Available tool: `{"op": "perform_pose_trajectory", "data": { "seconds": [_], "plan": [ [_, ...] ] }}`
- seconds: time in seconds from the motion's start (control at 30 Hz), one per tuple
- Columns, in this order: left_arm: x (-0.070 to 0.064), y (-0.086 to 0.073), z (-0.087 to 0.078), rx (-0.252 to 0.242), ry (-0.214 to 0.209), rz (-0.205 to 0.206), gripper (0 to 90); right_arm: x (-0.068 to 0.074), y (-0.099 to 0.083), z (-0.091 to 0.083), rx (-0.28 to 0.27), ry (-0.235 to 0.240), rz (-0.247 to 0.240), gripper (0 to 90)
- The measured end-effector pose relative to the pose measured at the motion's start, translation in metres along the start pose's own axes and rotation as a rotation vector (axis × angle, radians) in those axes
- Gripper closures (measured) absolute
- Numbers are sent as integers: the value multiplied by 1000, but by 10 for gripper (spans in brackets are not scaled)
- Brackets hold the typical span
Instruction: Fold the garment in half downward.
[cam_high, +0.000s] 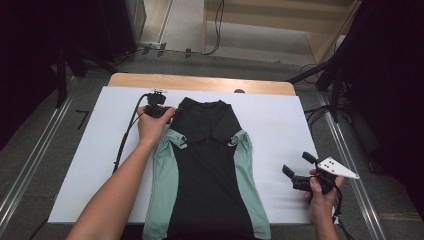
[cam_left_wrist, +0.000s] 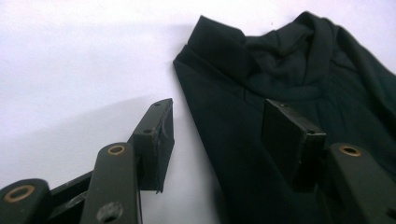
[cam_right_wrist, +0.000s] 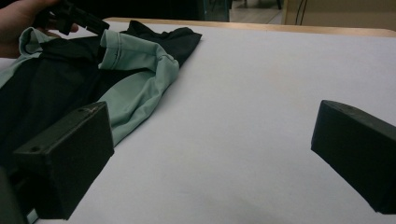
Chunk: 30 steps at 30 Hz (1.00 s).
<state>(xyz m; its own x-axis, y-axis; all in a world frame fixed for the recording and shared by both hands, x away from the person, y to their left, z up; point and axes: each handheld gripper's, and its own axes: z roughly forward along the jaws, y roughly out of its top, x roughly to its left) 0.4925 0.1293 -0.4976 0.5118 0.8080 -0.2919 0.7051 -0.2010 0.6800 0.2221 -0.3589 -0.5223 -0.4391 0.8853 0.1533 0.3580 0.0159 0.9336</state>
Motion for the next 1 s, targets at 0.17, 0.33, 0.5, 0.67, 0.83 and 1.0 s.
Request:
{"op": "perform_pose_trajectory", "data": {
  "seconds": [0.17, 0.33, 0.5, 0.67, 0.83, 1.0],
  "plan": [
    [-5, -2, 6, 12, -8, 10, 457, 0, 0, 1, 2, -1, -7, 0],
    [-9, -3, 7, 23, -20, 16, 527, 0, 0, 1, 3, -3, -6, 0],
    [-10, -4, 9, 45, -34, 3, 724, 1, 0, 1, 6, 0, -6, 0],
    [-9, -4, 8, 54, -51, -3, 858, 1, 0, 2, 9, -5, -13, 0],
    [-12, -2, 3, 30, -66, 8, 869, 2, 0, 3, 8, -6, -17, 0],
    [-17, 1, -4, 9, -85, 27, 874, 3, 1, 2, 11, -13, -21, 0]
  ]
}}
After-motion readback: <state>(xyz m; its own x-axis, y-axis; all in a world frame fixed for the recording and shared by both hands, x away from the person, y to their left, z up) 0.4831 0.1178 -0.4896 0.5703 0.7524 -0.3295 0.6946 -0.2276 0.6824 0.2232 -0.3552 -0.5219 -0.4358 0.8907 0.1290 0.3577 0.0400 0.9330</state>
